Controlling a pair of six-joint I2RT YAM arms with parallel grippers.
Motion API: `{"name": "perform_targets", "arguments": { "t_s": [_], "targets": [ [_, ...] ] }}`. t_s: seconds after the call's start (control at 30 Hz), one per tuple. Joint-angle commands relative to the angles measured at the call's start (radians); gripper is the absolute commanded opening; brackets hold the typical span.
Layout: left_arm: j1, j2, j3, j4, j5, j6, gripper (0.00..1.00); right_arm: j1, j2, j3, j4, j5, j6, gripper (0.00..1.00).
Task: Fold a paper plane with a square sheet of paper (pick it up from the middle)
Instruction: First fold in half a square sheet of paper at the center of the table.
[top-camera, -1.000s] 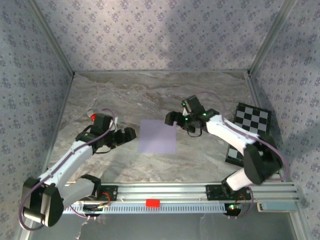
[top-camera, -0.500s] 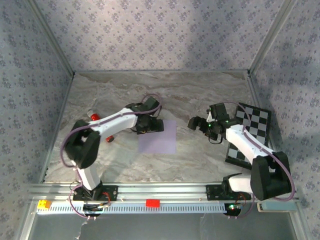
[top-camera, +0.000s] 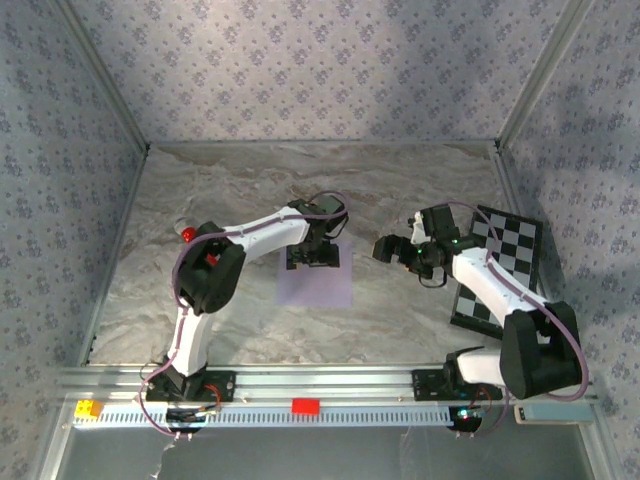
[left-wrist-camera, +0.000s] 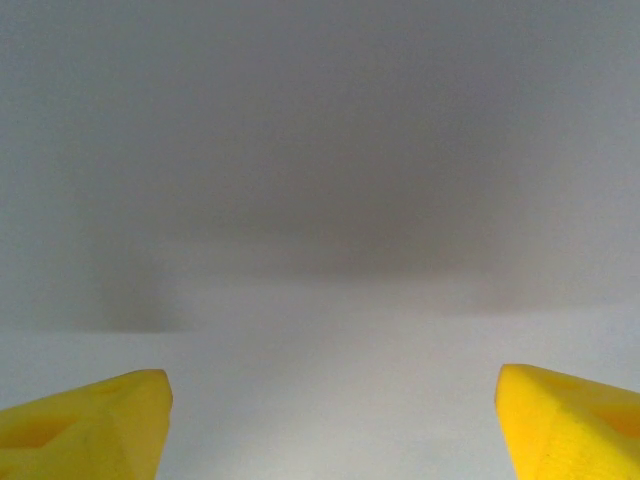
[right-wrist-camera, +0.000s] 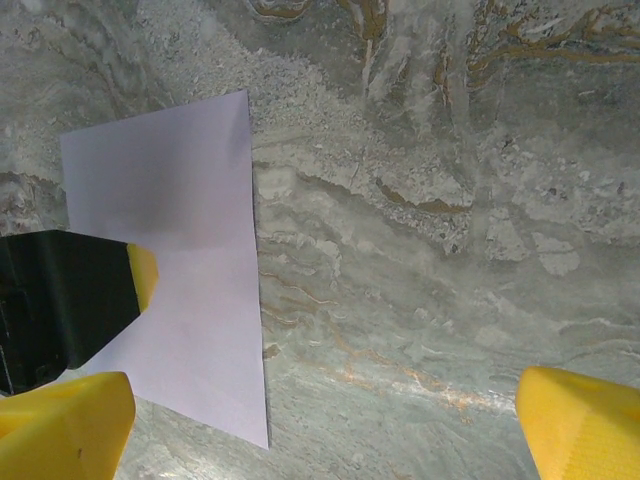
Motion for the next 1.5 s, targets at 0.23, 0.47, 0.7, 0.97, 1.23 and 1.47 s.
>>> {"name": "perform_targets", "arguments": {
  "t_s": [0.23,0.47,0.7,0.97,1.23,1.47],
  "targets": [
    [0.001,0.084,0.099,-0.08,-0.006,0.019,0.85,-0.008,0.029,0.036,-0.014,-0.063,-0.034,1.0],
    [0.001,0.126,0.111,-0.087,-0.002,0.023,0.85,-0.009,0.035,0.032,-0.024,-0.081,-0.044,1.0],
    [0.0,0.13,0.047,-0.042,0.024,0.0,0.86,-0.008,0.031,0.033,-0.032,-0.085,-0.049,1.0],
    [-0.003,0.093,0.101,-0.069,-0.023,0.007,0.86,-0.008,0.016,0.026,-0.014,-0.082,-0.03,1.0],
    [-0.001,0.085,0.136,-0.113,-0.057,0.007,0.86,-0.006,0.028,0.036,-0.012,-0.096,-0.023,1.0],
    [-0.001,0.114,0.102,-0.078,-0.013,0.011,0.86,-0.005,0.047,0.036,-0.009,-0.106,-0.022,1.0]
  ]
}}
